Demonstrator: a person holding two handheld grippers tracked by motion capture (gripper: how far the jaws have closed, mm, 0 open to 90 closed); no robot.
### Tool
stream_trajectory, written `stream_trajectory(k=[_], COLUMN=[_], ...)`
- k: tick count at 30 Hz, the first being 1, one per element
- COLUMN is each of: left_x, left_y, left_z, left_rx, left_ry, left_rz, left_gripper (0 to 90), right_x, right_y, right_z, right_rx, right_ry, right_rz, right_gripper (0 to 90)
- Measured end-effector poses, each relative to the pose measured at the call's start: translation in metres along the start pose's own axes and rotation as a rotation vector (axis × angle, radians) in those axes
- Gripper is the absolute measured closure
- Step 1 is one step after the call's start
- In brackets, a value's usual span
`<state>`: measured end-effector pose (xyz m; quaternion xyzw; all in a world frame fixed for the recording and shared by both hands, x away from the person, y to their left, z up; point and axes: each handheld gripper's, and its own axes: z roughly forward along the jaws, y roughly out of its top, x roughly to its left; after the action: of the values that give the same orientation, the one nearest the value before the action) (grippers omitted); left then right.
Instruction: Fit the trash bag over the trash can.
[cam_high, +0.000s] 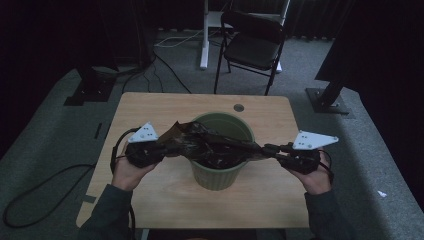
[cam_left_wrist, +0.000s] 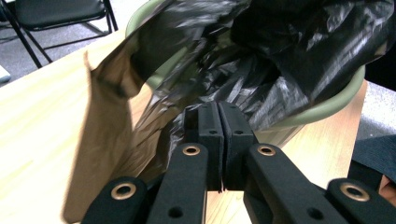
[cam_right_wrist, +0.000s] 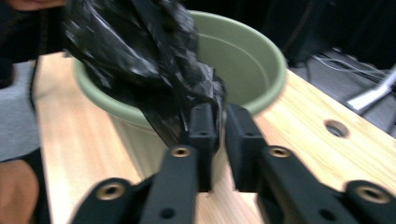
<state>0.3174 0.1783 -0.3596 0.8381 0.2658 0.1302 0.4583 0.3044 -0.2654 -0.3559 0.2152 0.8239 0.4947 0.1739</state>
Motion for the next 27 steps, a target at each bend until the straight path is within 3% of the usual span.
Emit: stream_trajectory(k=[3,12,21,27], left_x=[0.0,0.001,0.001,-0.001], left_y=[0.002,0.004,0.007,0.01], left_z=[0.0,-0.002,-0.003,-0.002], left_rx=[-0.006,-0.016,-0.022,-0.028], left_ry=[0.0,0.007,0.008,0.0], left_rz=[0.002,-0.004,0.0,0.01], left_gripper=[87.7,87.4,87.1,86.9], right_x=[0.003,0.004,0.002,-0.001], right_y=[0.008,0.026,0.044,0.055], right_z=[-0.002,-0.007,-0.004,0.009], right_rx=[-0.023,-0.072,-0.099,-0.075], right_ry=[0.023,0.042,0.008,0.008], right_rz=[-0.016,-0.033,-0.038,-0.028], right_gripper=[68.7,64.7,71.9,70.8])
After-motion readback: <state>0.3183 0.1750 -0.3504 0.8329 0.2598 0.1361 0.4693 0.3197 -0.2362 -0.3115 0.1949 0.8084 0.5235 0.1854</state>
